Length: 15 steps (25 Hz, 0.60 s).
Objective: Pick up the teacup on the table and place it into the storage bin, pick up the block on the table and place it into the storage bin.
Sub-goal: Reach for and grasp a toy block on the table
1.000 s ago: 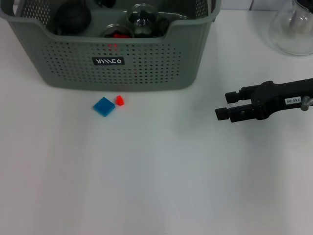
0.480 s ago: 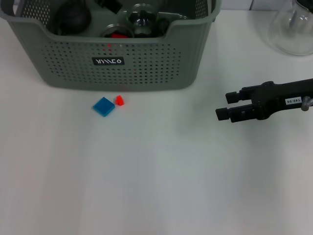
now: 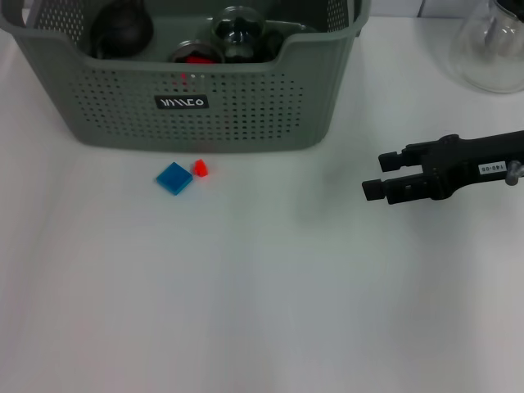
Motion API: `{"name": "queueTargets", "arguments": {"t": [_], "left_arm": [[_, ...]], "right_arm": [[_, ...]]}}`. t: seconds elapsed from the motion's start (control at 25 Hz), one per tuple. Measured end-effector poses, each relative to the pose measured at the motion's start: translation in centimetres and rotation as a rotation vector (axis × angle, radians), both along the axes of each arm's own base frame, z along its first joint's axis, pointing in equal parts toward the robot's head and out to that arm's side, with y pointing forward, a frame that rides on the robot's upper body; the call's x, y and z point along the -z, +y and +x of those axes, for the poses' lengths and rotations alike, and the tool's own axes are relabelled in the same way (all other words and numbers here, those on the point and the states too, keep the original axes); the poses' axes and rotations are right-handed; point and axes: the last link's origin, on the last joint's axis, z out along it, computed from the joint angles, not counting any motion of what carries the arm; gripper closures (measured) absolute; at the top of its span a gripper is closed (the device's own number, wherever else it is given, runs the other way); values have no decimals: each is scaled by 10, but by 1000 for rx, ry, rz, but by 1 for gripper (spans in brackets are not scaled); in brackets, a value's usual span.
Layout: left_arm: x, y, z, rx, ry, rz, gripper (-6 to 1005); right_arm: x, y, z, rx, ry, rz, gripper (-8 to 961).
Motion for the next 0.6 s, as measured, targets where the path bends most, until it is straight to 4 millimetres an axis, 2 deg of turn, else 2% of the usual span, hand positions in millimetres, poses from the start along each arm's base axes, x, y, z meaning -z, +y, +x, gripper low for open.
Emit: {"name": "queueTargets", "arguments": {"t": [0.08, 0.16, 0.36, 0.48, 0.6], "left_arm": [[-7, -22, -5, 103, -72, -67, 162], [-6, -37, -13, 160, -81, -113, 163], [28, -70, -48, 153, -3, -234, 164], [49, -76, -71, 56, 101, -284, 165], [65, -70, -93, -124, 180, -302, 165]], "right_arm": [[0, 0, 0, 0, 0, 3, 158], [0, 1, 0, 1, 0, 7, 157], [0, 2, 0, 6, 4, 13, 157], [-1, 3, 0, 13, 9, 18, 158], [-2, 3, 0, 14, 9, 20, 158]]}}
